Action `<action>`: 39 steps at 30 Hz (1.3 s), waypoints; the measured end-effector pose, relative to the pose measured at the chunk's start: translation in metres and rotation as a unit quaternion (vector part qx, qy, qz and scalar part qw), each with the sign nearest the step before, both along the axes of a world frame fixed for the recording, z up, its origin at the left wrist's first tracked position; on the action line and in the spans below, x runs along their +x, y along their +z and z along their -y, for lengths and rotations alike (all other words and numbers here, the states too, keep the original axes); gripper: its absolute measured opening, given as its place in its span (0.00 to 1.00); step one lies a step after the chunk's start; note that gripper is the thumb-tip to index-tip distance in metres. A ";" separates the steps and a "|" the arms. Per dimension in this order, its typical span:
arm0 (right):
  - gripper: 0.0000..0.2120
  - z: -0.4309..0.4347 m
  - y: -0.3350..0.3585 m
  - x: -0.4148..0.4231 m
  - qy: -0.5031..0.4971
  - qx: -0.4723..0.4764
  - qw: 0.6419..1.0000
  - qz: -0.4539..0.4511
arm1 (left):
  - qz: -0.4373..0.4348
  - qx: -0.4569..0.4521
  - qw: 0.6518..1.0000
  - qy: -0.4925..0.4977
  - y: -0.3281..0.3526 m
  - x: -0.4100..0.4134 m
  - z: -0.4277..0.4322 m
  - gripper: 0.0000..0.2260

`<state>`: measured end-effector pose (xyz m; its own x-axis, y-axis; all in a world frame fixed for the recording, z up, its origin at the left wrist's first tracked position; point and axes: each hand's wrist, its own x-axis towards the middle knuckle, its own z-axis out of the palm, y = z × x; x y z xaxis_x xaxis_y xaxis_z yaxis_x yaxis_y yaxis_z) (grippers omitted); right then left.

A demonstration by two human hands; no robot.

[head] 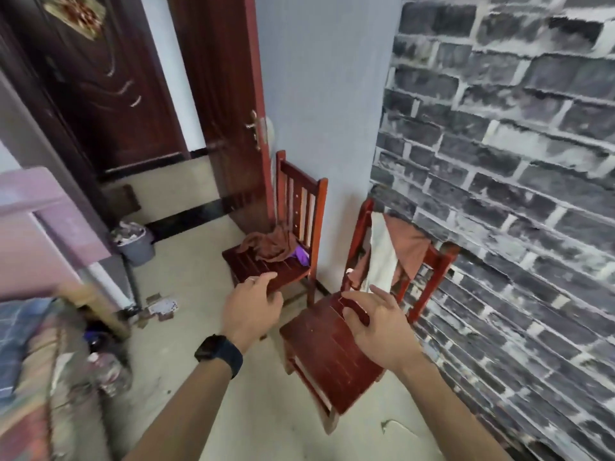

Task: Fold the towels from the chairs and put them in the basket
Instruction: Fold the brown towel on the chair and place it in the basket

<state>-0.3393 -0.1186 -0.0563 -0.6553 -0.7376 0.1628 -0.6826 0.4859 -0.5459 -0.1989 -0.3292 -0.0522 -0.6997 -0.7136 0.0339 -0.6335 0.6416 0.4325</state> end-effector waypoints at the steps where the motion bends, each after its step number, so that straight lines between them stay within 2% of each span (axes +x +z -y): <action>1: 0.15 0.016 0.001 -0.011 0.010 -0.008 1.000 0.003 | 0.000 0.002 1.000 0.016 0.002 -0.004 0.013 0.21; 10: 0.17 0.140 0.001 -0.068 0.127 -0.021 0.991 0.028 | -0.033 0.052 0.991 0.116 -0.010 -0.026 0.097 0.20; 17: 0.17 0.249 -0.017 -0.089 0.143 0.025 0.987 0.068 | -0.008 0.099 0.987 0.126 -0.049 -0.038 0.189 0.20; 30: 0.17 0.426 -0.077 -0.090 0.036 0.115 0.984 0.135 | 0.066 0.151 0.985 0.053 -0.103 -0.051 0.406 0.21; 36: 0.17 0.492 -0.125 -0.107 0.008 0.146 0.973 0.181 | 0.149 0.184 0.972 -0.003 -0.145 -0.093 0.467 0.21; 39: 0.17 0.524 -0.156 -0.125 -0.002 0.176 0.963 0.206 | 0.173 0.177 0.968 -0.031 -0.170 -0.123 0.500 0.18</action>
